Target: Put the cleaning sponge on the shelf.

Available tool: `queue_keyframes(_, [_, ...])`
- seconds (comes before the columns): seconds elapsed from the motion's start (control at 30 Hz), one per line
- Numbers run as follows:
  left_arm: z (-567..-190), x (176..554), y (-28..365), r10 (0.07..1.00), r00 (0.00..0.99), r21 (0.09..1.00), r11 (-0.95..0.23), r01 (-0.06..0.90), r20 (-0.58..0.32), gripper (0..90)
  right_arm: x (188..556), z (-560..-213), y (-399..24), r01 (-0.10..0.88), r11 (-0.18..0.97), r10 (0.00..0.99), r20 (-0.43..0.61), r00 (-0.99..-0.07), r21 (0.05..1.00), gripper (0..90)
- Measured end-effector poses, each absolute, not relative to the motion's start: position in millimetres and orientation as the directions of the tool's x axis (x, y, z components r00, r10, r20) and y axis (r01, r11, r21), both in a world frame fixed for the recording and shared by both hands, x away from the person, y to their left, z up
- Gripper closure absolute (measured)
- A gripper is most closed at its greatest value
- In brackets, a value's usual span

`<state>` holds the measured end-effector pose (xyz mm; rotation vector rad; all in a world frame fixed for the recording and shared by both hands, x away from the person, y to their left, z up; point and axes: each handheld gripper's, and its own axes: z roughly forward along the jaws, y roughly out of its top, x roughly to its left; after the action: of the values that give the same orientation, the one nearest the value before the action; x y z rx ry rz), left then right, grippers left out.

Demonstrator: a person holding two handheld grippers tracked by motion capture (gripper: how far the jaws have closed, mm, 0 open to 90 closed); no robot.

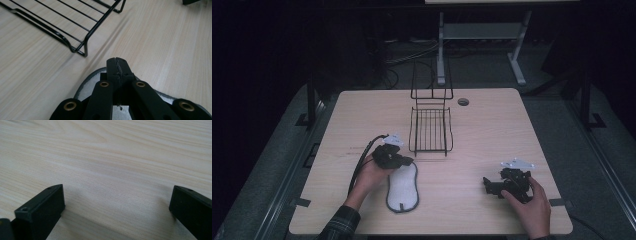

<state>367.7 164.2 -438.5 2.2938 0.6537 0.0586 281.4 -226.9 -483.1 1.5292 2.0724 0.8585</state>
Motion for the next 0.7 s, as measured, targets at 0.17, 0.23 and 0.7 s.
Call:
queue_keyframes(0.17, [-443.5,367.9,156.4,0.458,0.877,0.661,-0.614,0.431,-0.147,89.7,281.4,-483.1,-226.8,0.691,0.202,0.952,0.025,-0.304,0.694,0.0])
queue_keyframes(0.23, [-445.5,369.0,155.8,0.45,0.882,0.645,-0.634,0.427,-0.142,89.7,281.4,-483.1,-226.8,0.691,0.202,0.952,0.025,-0.304,0.694,0.0])
queue_keyframes(0.7, [-448.0,368.5,169.0,0.481,0.862,0.645,-0.611,0.459,-0.157,89.7,281.4,-483.1,-226.8,0.691,0.202,0.952,0.025,-0.304,0.694,0.0])
